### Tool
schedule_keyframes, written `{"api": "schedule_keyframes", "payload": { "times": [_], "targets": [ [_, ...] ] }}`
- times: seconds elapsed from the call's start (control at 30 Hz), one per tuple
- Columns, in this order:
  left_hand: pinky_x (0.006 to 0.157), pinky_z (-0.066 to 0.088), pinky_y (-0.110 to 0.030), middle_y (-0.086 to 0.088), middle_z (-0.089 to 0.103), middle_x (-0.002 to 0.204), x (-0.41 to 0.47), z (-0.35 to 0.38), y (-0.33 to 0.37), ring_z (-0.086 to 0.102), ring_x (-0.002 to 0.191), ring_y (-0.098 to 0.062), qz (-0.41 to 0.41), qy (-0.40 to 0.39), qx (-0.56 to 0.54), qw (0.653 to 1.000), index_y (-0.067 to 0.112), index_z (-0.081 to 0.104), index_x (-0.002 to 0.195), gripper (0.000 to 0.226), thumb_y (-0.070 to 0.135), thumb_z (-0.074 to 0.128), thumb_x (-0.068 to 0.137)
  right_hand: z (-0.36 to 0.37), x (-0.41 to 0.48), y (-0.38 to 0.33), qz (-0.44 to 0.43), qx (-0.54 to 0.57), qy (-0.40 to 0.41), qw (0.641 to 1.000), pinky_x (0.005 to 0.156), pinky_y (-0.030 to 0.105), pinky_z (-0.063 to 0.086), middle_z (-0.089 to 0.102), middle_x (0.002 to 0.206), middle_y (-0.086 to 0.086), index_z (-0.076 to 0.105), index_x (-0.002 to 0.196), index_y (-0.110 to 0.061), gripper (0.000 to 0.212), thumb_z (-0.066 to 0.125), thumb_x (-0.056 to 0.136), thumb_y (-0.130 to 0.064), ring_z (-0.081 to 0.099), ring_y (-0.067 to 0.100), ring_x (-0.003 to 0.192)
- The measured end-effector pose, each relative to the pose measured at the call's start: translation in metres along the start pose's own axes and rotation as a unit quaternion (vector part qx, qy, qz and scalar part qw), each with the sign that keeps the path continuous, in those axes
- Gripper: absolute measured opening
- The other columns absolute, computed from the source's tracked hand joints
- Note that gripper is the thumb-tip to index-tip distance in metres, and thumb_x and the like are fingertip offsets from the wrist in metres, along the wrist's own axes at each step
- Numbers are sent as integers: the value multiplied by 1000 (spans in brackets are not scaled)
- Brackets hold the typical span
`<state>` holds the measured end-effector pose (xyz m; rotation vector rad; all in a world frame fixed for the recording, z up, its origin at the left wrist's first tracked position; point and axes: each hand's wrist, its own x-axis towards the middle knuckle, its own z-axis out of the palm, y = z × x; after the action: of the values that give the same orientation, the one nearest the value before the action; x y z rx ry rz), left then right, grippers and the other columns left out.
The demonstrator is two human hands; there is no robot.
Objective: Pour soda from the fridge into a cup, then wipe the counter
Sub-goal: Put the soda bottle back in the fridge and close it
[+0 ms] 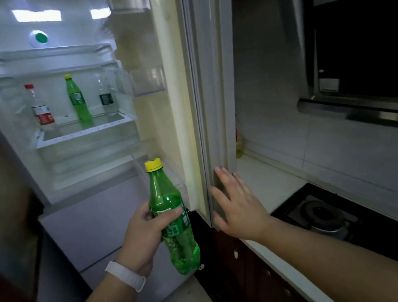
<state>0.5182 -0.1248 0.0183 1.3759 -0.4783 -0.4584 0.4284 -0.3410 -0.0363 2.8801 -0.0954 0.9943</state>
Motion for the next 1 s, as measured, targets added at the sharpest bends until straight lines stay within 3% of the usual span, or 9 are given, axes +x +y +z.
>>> {"api": "schedule_keyframes", "payload": {
  "times": [0.1, 0.27, 0.4, 0.67, 0.83, 1.0],
  "targets": [
    [59, 56, -27, -7, 76, 89, 2, 21, 1, 73, 75, -19, 7, -6, -4, 1000, 12, 72, 98, 29, 7, 77, 71, 5, -1, 12, 48, 11, 9, 999, 117, 53, 21, 22, 156, 28, 49, 134, -4, 64, 67, 79, -31, 22, 40, 145],
    [60, 57, -27, -7, 76, 90, 16, 45, 1, 73, 77, -18, 8, 8, 6, 1000, 11, 72, 101, 29, 6, 77, 73, 13, 2, 34, 146, 21, 11, 989, 117, 46, 6, 10, 159, 23, 35, 146, -8, 76, 66, 81, -32, 14, 37, 147],
    [59, 56, -25, -6, 75, 91, 29, 62, -4, 72, 76, -17, 3, 20, 13, 1000, 11, 72, 101, 27, 4, 76, 75, 15, -2, 59, 193, 97, 17, 976, 118, 48, 22, 6, 162, 19, 30, 149, -10, 77, 65, 83, -27, 13, 36, 148],
    [57, 56, -24, -4, 75, 86, 50, 101, -15, 72, 73, -17, -9, 21, 7, 1000, 13, 73, 98, 26, 2, 75, 75, 19, 5, 112, 228, 180, -22, 957, 119, 49, 22, -25, 161, -2, 12, 155, -21, 79, 56, 90, -29, -13, 23, 150],
    [57, 56, -24, -5, 75, 86, 61, 117, -19, 72, 73, -17, -13, 26, 2, 1000, 16, 74, 94, 24, 2, 75, 74, 20, 8, 132, 238, 175, -56, 954, 120, 49, 19, -33, 158, -1, 7, 156, -23, 80, 55, 92, -31, -17, 22, 149],
    [58, 56, -25, -5, 76, 86, 67, 125, -21, 72, 75, -18, -17, 26, 1, 1000, 16, 74, 94, 30, 6, 81, 67, 18, 7, 148, 237, 192, -72, 950, 119, 48, 23, -43, 149, -14, 5, 156, -26, 81, 55, 92, -32, -17, 19, 150]
  ]
}}
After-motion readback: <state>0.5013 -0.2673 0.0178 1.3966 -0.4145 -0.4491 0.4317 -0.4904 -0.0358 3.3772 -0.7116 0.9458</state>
